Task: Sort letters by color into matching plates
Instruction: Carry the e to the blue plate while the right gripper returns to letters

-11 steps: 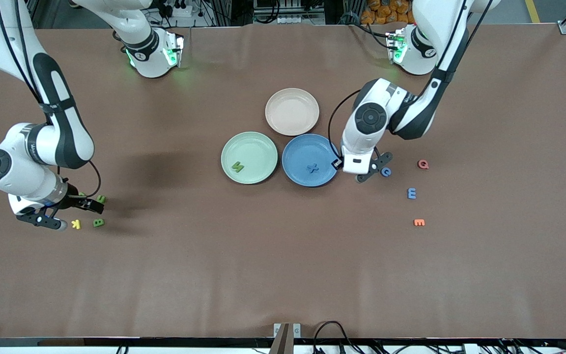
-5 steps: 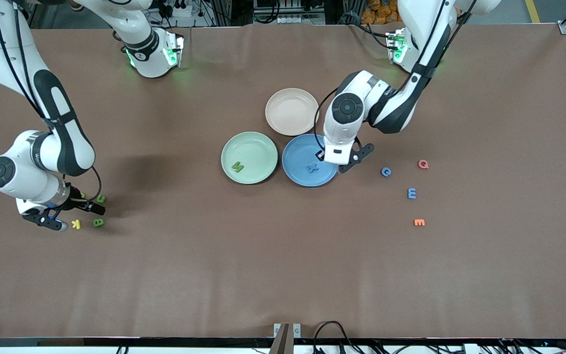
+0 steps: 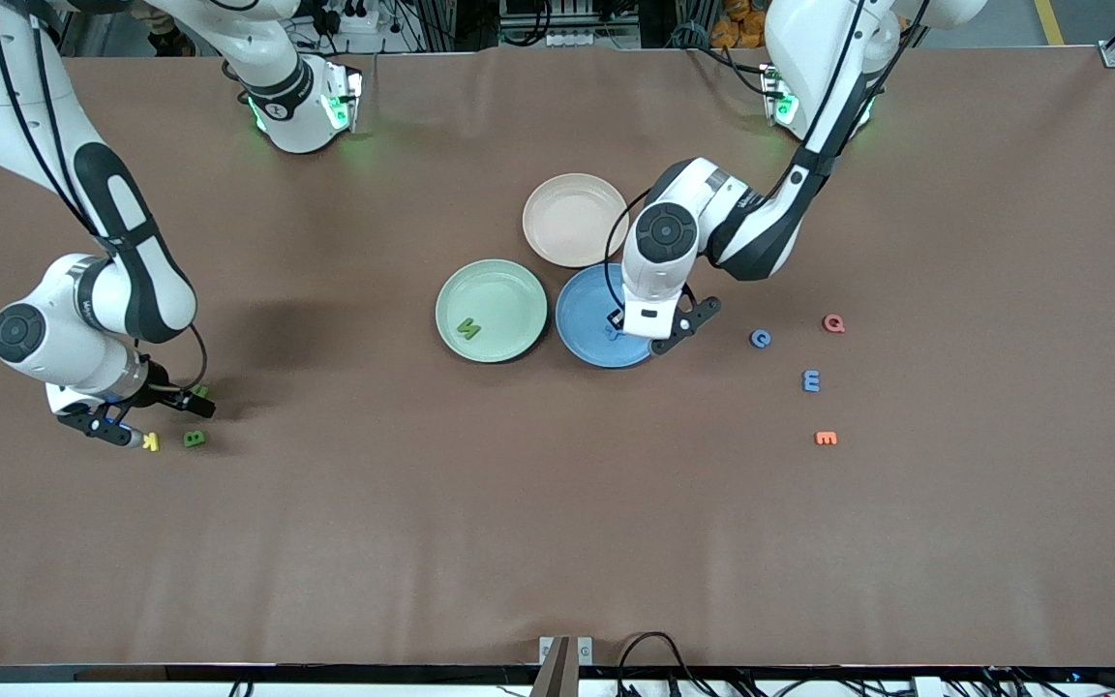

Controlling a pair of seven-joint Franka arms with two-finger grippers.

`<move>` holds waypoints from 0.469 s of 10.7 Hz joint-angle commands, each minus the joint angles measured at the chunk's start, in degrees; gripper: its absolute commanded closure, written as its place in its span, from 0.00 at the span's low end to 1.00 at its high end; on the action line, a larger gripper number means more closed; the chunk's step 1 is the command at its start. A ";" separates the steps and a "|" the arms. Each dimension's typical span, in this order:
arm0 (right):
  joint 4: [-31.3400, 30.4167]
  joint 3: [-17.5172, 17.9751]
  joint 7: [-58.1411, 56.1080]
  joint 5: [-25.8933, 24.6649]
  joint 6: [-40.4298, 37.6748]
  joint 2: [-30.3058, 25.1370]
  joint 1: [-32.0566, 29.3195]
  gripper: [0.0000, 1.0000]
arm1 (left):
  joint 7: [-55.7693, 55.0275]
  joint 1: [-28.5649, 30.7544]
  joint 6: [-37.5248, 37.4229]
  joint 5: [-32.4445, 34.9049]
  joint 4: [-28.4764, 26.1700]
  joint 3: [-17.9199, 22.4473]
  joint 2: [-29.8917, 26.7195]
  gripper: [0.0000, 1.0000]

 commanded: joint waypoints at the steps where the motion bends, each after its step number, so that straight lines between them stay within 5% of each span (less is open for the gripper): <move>1: -2.14 1.47 0.21 0.83 1.39 -0.62 -1.31 0.00 | 1.48 -1.28 -1.31 -0.48 2.50 0.26 1.74 0.00; 5: -6.00 1.65 0.21 0.83 2.79 -2.64 -1.31 0.00 | 6.20 1.94 -1.49 0.84 2.41 0.88 -0.36 0.00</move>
